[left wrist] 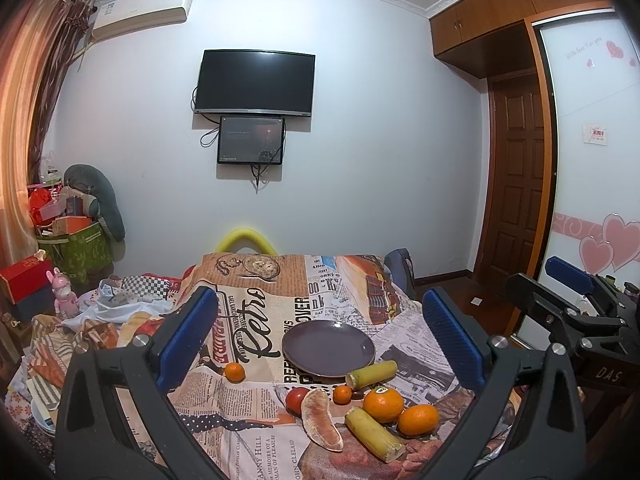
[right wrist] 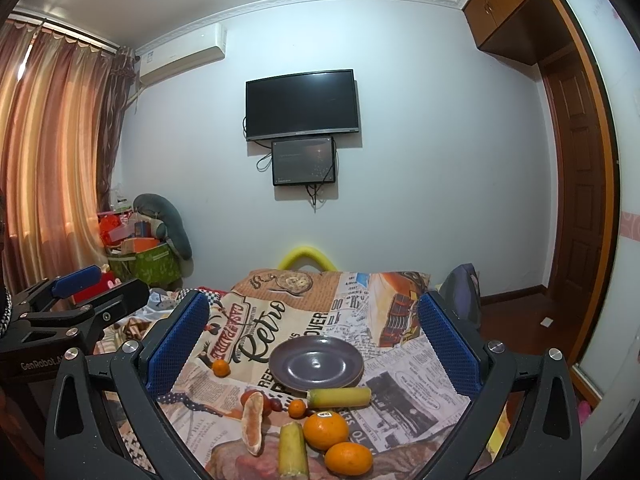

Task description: Organize fruits

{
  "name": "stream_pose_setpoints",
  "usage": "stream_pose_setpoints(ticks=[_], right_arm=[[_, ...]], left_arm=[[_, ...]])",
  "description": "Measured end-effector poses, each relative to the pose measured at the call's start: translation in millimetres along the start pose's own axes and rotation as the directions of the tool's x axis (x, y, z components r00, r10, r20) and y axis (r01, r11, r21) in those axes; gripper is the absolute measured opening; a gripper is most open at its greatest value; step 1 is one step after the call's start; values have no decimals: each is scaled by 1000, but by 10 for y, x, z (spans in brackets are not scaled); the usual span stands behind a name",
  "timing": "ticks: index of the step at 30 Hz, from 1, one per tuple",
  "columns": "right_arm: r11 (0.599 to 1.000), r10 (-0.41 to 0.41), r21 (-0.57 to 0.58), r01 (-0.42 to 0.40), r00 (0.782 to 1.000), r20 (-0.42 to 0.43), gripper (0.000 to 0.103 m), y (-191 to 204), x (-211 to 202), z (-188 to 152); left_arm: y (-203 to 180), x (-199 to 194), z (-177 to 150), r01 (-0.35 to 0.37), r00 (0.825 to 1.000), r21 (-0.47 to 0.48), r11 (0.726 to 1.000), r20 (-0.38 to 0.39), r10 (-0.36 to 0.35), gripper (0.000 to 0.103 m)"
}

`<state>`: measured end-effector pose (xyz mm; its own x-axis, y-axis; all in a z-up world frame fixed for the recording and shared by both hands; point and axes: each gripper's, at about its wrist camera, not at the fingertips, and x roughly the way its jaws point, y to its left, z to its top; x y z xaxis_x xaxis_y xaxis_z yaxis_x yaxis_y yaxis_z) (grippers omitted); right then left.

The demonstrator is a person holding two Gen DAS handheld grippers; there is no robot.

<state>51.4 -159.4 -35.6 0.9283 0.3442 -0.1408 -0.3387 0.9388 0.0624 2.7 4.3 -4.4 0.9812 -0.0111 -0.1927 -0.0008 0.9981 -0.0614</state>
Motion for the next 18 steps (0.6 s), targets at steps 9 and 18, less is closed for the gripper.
stream_pose_setpoints(ticks=[9,18], right_arm=[[1000,-1,0,1,1000,3,103,-11,-2,2],[1000,0,4,0,1000,2,103,-12,-2,7]], left_arm=[[-9,1,9,0,1000,2,1000,-1,0,103],[-6,6,10,0,1000,1,1000,-2,0,103]])
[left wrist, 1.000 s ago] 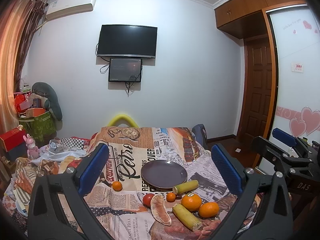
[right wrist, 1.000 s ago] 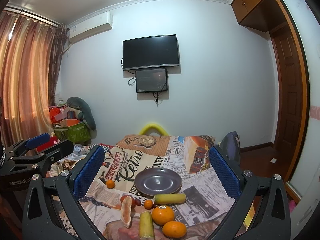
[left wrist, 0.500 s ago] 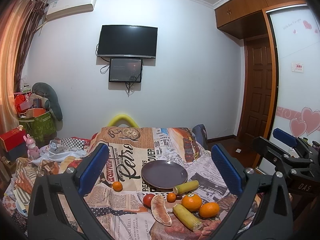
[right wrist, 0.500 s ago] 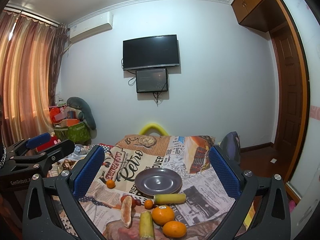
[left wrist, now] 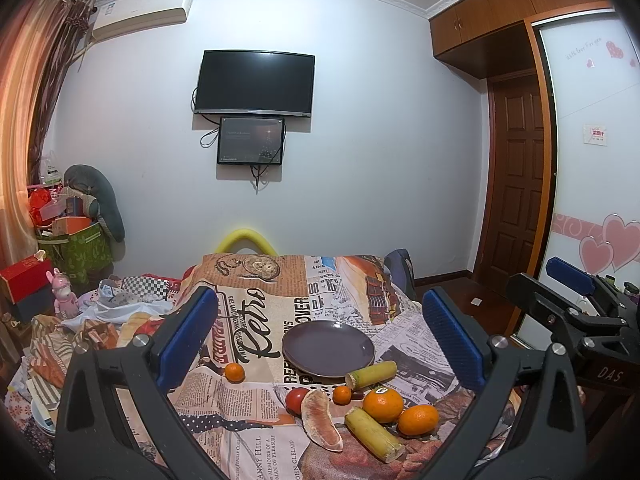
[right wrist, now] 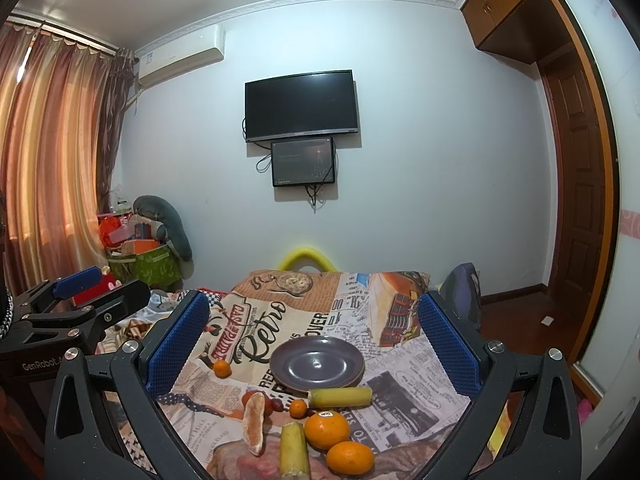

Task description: Organize fruits

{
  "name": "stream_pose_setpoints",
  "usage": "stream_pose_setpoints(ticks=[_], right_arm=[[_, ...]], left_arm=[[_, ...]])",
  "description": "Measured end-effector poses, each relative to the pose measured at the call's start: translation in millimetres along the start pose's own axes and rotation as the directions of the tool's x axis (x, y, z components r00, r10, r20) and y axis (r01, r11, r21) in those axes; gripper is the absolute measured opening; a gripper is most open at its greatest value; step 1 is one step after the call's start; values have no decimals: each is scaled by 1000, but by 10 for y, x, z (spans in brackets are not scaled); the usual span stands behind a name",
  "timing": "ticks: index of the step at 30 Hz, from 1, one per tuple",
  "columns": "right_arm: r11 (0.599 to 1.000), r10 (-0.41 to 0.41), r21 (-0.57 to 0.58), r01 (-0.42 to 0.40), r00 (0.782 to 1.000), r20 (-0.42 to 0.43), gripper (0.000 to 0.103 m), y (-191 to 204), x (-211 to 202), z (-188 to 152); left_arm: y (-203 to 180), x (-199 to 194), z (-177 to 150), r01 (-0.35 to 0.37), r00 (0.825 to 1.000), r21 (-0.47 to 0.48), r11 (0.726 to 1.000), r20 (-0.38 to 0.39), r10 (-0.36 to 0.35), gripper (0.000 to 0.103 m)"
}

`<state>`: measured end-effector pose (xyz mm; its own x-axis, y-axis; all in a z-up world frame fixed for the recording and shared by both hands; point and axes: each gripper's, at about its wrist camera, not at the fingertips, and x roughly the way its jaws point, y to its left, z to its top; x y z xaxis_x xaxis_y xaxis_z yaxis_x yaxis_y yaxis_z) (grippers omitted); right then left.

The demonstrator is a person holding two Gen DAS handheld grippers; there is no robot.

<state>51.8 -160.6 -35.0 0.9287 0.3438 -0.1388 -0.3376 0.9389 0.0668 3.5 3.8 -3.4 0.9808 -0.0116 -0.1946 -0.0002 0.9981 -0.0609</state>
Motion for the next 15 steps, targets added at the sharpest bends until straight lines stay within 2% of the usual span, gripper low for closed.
stream_pose_setpoints(ticks=[15], right_arm=[[1000,0,5,0,1000,0,103,-9,3,-17]], left_arm=[[1,9,-12,0,1000,3,1000,-3,0,103]])
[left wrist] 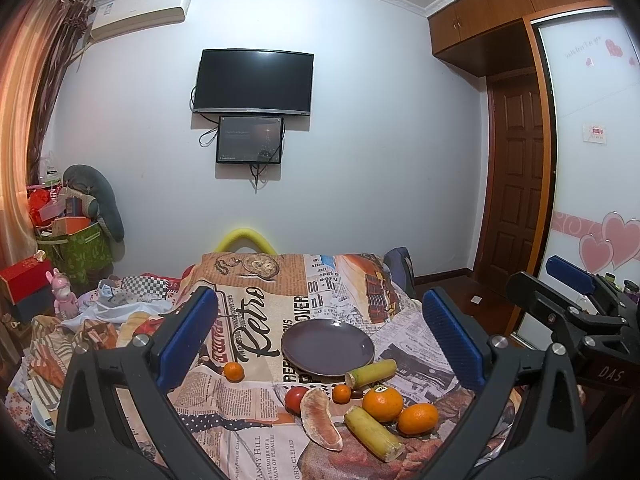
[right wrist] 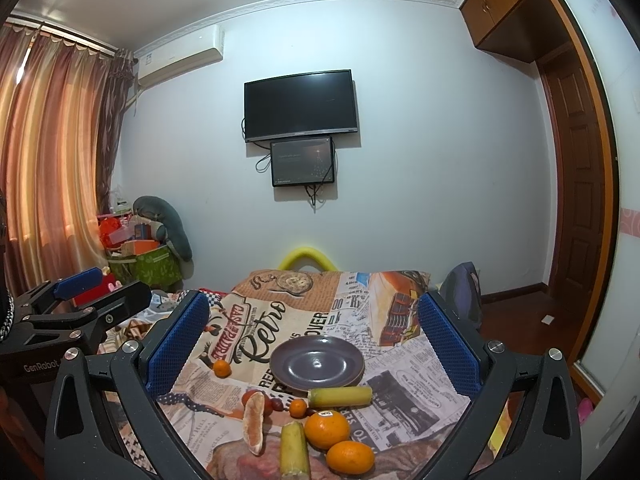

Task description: Organize fruits

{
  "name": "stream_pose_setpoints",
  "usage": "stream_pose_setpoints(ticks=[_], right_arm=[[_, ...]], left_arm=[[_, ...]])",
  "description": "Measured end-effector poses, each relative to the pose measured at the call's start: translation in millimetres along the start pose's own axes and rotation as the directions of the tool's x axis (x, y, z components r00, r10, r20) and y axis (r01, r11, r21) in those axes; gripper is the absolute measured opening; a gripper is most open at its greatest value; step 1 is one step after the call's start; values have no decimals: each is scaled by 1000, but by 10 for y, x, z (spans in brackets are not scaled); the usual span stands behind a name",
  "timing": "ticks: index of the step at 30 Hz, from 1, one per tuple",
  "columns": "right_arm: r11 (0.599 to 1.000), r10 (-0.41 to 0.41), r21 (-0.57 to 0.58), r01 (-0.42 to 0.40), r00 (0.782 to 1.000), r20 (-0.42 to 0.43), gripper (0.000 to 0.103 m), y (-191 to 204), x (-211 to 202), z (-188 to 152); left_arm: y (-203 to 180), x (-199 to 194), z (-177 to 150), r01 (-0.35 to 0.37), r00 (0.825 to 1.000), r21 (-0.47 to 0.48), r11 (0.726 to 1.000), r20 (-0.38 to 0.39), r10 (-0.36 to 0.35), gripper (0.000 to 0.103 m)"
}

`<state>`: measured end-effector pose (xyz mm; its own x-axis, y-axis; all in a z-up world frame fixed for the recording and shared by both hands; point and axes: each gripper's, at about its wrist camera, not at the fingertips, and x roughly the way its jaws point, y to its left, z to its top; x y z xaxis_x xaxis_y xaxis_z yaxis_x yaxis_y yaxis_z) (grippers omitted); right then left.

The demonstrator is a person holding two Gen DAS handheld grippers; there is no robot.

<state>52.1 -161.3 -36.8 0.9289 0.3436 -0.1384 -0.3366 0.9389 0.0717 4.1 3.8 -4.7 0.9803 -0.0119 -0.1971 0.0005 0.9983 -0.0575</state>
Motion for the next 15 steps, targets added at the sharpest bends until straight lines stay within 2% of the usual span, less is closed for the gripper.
stream_pose_setpoints(ticks=[9,15], right_arm=[[1000,-14,-2,14,1000,-18,103,-47,67,-69],[999,-38,20,41,992,-117,103,-276,293,-255]], left_arm=[[-4,65,-33,0,1000,10,1000,-25,0,103],[8,272,-127,12,996,15,1000,-86,-11,103]])
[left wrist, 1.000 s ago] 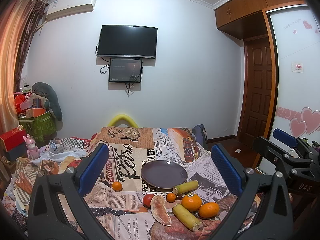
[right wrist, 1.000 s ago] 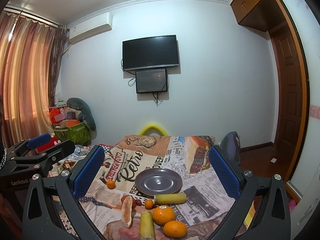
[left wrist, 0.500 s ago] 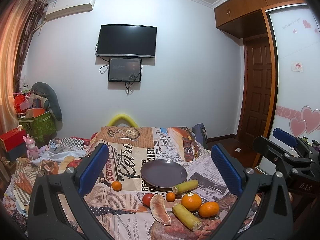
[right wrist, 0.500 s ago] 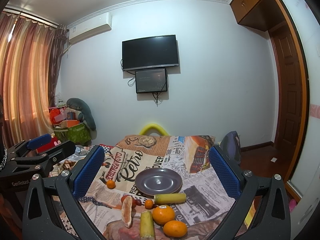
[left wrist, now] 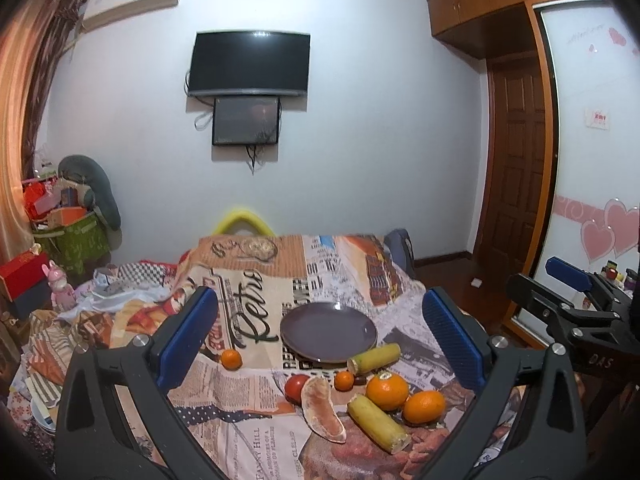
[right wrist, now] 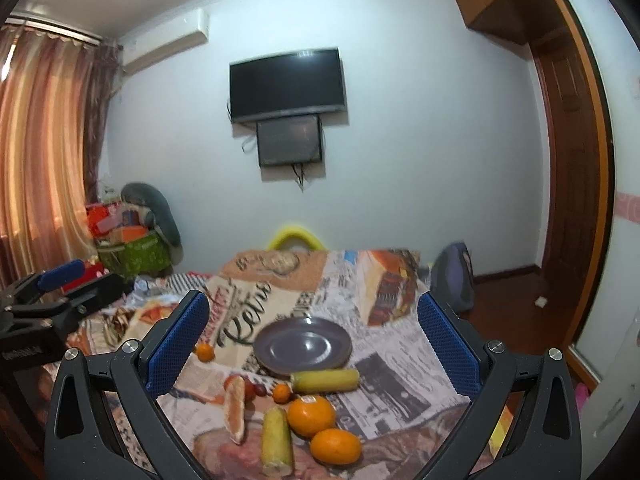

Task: Organize fruits
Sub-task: 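Grasp the pink pomelo segment with the left tool while the right tool grasps a large orange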

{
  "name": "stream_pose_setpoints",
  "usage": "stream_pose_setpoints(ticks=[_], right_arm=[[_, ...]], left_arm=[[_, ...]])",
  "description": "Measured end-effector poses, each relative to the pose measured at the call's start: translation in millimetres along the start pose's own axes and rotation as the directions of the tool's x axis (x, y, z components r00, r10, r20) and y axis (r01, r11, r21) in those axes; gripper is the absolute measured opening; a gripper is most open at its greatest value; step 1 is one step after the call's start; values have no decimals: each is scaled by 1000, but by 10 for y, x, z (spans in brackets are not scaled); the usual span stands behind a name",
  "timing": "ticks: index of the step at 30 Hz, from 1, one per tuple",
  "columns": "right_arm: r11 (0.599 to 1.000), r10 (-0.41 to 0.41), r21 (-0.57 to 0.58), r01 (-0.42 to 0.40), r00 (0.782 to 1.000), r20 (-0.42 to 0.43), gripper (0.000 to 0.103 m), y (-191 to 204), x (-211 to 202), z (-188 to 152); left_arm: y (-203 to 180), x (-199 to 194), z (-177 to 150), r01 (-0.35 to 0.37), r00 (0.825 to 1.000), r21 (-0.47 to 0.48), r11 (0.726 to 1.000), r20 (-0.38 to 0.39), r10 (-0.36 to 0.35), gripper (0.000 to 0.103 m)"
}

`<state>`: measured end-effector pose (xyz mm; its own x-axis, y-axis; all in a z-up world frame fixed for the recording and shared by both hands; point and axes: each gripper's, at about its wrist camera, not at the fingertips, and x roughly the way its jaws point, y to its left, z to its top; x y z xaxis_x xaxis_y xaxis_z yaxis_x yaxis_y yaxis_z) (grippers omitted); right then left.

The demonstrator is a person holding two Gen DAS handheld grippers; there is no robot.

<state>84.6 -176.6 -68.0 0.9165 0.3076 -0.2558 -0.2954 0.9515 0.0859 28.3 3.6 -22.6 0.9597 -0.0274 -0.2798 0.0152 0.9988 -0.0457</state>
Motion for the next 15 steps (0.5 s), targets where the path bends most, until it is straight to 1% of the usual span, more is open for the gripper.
stream_pose_setpoints(ticks=[1,4,5,8,11,12,13,14,15], right_arm=[[1000,-4,-2,4,1000,-14,103,-22,26,-27],[999,-36,-25,34,994,-102,103,-147,223,-180],[999,-45,-29,42,992,-117,103,-180,262,-216],[999,-41,-24,37,978,-204,103,-309,443,-396],[1000,-19,-13,16,957,-288,98,-375,570,-546],[1000,-7,-8,4,949,-316,94,-392,608,-605],[1000,4,-2,-5,941,-339,93,-407,636,-639],[1000,26,12,-23,929,-370,91,-420,683,-706],[999,42,23,-35,920,-389,88,-461,732,-732]], left_arm=[[0,65,-18,6,1000,3,1000,-23,-6,103],[-2,287,-100,25,995,15,1000,-97,-23,103],[-4,353,-130,28,993,19,999,-119,-26,103],[-37,563,-237,32,982,37,999,-186,-25,103],[-57,810,-368,44,964,48,998,-266,-29,103],[-57,886,-414,48,955,48,998,-294,-32,98],[-60,997,-489,53,943,48,997,-330,-34,90],[-58,1047,-525,53,937,49,997,-347,-33,87],[-47,1161,-604,58,922,46,997,-386,-36,84]])
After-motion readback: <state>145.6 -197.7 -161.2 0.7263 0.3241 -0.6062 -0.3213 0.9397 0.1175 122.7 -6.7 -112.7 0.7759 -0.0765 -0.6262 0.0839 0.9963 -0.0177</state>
